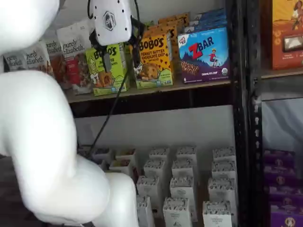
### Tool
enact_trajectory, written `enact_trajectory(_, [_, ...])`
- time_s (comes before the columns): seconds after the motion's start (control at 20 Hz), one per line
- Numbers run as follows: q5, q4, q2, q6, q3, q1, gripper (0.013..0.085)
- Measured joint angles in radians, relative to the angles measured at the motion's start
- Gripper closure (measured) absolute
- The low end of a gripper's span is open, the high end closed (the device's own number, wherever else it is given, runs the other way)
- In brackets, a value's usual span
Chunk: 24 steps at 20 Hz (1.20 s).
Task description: Pick up the orange box on the top shelf, the fifth box from the left
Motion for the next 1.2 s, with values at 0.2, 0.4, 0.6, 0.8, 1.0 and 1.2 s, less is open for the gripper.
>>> enact_trajectory(0.2, [0.037,0.019,0.02,-0.004,-0.019,-0.012,0.013])
enact_trajectory(0.4, [0.026,0.017,0.017,0.001,-0.014,-0.005,0.013])
enact_trajectory(0.6, [-0.004,0.006,0.013,0.016,0.001,0.015,0.013])
enact_trajectory(0.8, [-0.08,-0.031,0.003,0.04,0.036,0.052,0.013])
enact_trajectory(1.0, [-0.167,0.012,0.005,0.02,0.064,0.02,0.013])
enact_trajectory(1.2, [-0.196,-0.011,0.052,0.015,0.051,0.02,0.013])
